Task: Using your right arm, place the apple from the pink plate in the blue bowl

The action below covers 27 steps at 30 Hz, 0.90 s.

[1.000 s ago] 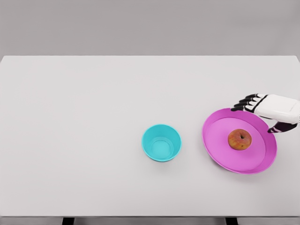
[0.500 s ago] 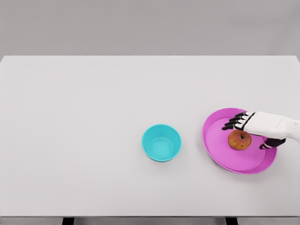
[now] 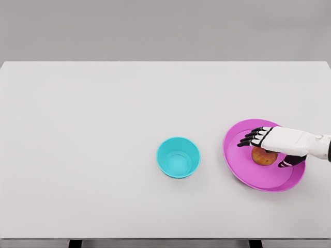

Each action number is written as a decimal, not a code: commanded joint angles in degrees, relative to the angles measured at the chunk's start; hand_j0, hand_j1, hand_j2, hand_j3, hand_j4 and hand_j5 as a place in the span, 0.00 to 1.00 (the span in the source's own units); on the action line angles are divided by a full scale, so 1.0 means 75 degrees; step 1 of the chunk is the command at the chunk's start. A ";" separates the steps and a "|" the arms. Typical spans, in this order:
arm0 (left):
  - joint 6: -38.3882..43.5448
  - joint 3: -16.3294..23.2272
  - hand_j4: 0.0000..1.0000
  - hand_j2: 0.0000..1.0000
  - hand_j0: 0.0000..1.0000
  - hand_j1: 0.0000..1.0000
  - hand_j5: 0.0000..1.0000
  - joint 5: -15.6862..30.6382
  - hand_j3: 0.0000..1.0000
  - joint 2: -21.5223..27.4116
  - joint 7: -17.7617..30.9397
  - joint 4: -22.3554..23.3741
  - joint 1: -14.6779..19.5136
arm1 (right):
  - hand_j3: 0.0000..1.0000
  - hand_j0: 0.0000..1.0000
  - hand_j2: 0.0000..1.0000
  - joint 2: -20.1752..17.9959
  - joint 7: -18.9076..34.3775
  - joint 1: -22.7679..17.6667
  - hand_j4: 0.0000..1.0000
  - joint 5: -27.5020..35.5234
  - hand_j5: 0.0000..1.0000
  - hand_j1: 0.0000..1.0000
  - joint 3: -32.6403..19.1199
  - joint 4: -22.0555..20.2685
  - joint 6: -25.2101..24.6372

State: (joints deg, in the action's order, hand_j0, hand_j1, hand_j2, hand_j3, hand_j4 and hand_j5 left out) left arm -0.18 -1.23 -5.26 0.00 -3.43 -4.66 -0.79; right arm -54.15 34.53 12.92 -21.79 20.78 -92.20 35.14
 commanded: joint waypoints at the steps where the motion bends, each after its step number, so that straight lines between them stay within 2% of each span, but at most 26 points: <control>1: 0.0000 0.0000 1.00 1.00 1.00 1.00 1.00 -0.0002 1.00 0.0000 0.0001 0.0001 0.0000 | 0.98 0.98 0.98 0.0001 0.0001 0.0000 0.98 0.0034 0.98 0.98 -0.0005 -0.0011 -0.0019; 3: 0.0000 0.0000 1.00 1.00 1.00 1.00 1.00 -0.0002 1.00 0.0000 0.0001 0.0001 0.0000 | 0.95 0.95 0.95 0.0001 0.0001 0.0000 0.95 0.0034 0.95 0.95 0.0006 -0.0011 -0.0019; 4: 0.0000 0.0000 1.00 1.00 1.00 1.00 1.00 -0.0002 1.00 0.0000 0.0001 -0.0011 0.0000 | 0.90 0.90 0.90 0.0001 0.0001 0.0000 0.90 0.0034 0.90 0.90 0.0006 -0.0011 -0.0019; 6: 0.0000 0.0000 1.00 1.00 1.00 1.00 1.00 0.0010 1.00 0.0000 0.0001 0.0001 0.0000 | 0.75 0.75 0.75 0.0001 0.0001 0.0000 0.75 0.0034 0.75 0.75 0.0076 0.0000 -0.0019; 8: 0.0000 0.0000 1.00 1.00 1.00 1.00 1.00 0.0010 1.00 0.0000 0.0001 0.0001 0.0000 | 0.64 0.64 0.64 0.0001 0.0001 0.0012 0.64 0.0034 0.64 0.64 0.0100 0.0012 -0.0019; 12: 0.0000 0.0000 1.00 1.00 1.00 1.00 1.00 -0.0002 1.00 0.0000 0.0001 0.0001 0.0000 | 0.55 0.55 0.55 0.0001 0.0001 0.0012 0.55 0.0034 0.55 0.55 0.0100 0.0012 -0.0019; 16: 0.0000 0.0000 1.00 1.00 1.00 1.00 1.00 0.0010 1.00 0.0000 0.0001 0.0001 0.0000 | 0.49 0.49 0.49 -0.0011 0.0001 0.0012 0.49 0.0034 0.49 0.49 0.0100 0.0012 -0.0019; 27: 0.0000 0.0000 1.00 1.00 1.00 1.00 1.00 -0.0002 1.00 0.0000 0.0001 0.0001 0.0000 | 0.50 0.50 0.50 -0.0023 -0.0011 0.0422 0.50 0.0069 0.50 0.50 0.0006 -0.0093 -0.0019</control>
State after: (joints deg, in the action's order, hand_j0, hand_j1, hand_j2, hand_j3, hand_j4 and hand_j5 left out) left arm -0.18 -1.22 -5.25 0.00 -3.43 -4.66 -0.79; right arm -54.21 34.50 16.43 -21.64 20.90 -92.75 35.13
